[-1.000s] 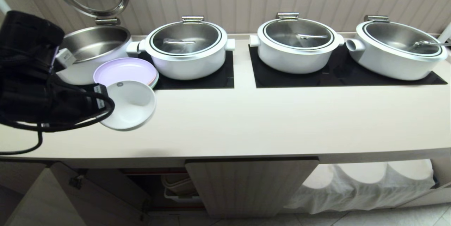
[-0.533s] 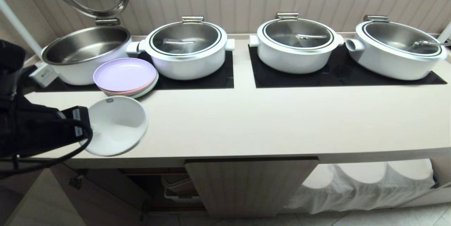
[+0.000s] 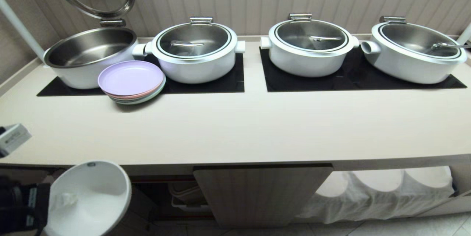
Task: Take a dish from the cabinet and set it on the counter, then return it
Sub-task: Put it back into the cabinet
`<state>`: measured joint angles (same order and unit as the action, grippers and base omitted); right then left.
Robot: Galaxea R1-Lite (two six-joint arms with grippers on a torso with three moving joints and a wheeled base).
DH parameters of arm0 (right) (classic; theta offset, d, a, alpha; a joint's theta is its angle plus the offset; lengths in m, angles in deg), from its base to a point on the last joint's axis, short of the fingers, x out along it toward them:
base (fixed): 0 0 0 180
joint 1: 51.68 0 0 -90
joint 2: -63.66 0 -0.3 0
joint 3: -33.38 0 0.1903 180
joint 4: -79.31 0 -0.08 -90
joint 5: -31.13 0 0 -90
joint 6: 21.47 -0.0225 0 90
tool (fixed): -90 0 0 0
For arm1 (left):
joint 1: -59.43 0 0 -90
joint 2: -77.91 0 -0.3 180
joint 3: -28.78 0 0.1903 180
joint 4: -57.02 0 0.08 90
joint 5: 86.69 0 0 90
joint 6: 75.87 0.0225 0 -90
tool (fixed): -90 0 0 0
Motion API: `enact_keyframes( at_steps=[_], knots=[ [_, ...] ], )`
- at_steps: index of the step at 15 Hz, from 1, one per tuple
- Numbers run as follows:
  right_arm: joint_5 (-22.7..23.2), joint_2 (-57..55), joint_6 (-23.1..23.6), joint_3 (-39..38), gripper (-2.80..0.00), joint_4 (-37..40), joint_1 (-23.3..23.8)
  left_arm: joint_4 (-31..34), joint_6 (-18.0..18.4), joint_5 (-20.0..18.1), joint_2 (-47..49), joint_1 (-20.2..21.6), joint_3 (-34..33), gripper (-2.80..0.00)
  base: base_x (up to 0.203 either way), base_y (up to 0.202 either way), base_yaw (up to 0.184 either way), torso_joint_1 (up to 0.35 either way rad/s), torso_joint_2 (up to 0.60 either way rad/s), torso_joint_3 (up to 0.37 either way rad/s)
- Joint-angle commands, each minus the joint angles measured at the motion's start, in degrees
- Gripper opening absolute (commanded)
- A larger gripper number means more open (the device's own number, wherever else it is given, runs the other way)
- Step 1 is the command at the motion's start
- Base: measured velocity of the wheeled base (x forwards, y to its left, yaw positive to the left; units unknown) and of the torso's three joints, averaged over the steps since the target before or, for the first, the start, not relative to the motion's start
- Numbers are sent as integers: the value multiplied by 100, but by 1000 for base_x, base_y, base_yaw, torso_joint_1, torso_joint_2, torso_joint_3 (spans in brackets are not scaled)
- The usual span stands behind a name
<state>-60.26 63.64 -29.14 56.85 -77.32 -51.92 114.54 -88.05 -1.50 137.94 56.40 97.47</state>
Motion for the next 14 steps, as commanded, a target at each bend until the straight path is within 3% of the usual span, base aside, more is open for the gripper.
enact_keyframes(
  at_steps=[1, 12, 14],
  knots=[
    [-1, 2, -4, -1, -280, 0, -2, 484, 161, -171, -352, 214, -181, -280, 0, 0, 0, 0, 0, 0],
    [-1, 2, -7, -1, -280, 0, -2, 546, 10, -309, -450, 378, -886, -280, 0, 0, 0, 0, 0, 0],
    [-1, 2, -4, -1, -280, 0, -2, 520, -176, -370, -492, 382, -974, -280, 0, 0, 0, 0, 0, 0]
  ],
)
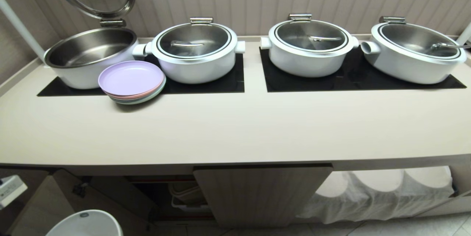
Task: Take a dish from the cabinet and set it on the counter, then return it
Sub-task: Put it back into the cabinet
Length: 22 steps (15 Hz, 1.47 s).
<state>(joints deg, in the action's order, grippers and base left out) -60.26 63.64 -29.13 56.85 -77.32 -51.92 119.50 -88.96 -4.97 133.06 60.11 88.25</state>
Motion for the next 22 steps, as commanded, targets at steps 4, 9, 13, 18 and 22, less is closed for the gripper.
enact_keyframes(
  at_steps=[4, 9, 13, 18, 22],
  knots=[
    [-1, 2, -8, -1, -280, 0, -3, 26, -291, -33, -48, 20, -183, -280, 0, 0, 0, 0, 0, 0],
    [-1, 2, 1, -1, -280, 0, -3, 26, -458, -109, -40, 99, -217, -280, 0, 0, 0, 0, 0, 0],
    [-1, 2, 1, -1, -280, 0, -3, 17, -467, -111, -39, 108, -200, -280, 0, 0, 0, 0, 0, 0],
    [-1, 2, 1, -1, -280, 0, -3, 26, -484, -111, -39, 108, -200, -280, 0, 0, 0, 0, 0, 0],
    [-1, 2, -8, -1, -280, 0, -3, 26, -484, -94, -39, 116, -200, -280, 0, 0, 0, 0, 0, 0]
  ],
)
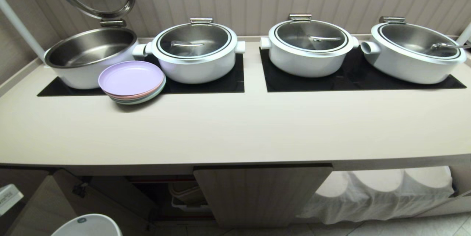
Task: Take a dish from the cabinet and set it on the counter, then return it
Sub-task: Put it back into the cabinet
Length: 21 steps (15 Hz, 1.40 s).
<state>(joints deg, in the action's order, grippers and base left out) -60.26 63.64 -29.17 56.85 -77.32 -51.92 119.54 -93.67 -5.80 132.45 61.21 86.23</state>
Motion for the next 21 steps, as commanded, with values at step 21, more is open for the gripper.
enact_keyframes(
  at_steps=[21],
  knots=[
    [-19, -6, -127, -1, -280, 0, -2, 5, -198, -29, 73, -26, 57, -280, 0, 0, 0, -51, 103, 51]
  ],
)
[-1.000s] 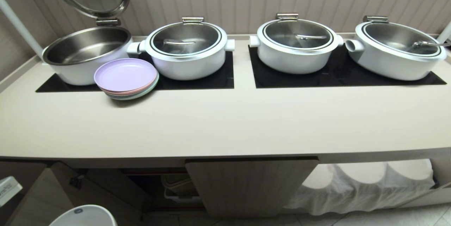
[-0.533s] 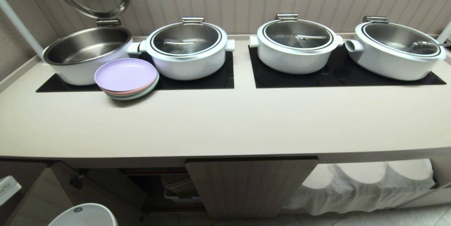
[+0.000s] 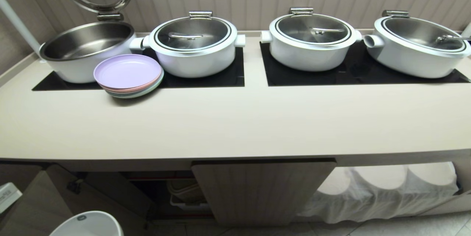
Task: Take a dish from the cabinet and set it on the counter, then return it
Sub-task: Put it back into the cabinet
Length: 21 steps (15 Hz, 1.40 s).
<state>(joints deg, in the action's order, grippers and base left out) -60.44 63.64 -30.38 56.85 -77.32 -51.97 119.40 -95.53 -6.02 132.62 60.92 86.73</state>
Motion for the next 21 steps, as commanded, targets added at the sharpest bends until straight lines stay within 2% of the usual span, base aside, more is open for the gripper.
enact_keyframes(
  at_steps=[1, 7, 21],
  knots=[
    [-1, -6, -7, -1, -280, 0, 3, 27, -12, -7, 57, 8, 4, -280, 0, 0, 0, -150, 310, 152],
    [-142, -6, -164, -1, -280, -26, 3, 27, -21, 37, 57, -8, 13, -280, 0, 0, 0, -150, 308, 151],
    [-142, -6, -164, -1, -280, -26, 3, 18, -135, 29, 48, -43, 13, -280, 0, 0, 0, -189, 376, 186]
  ],
)
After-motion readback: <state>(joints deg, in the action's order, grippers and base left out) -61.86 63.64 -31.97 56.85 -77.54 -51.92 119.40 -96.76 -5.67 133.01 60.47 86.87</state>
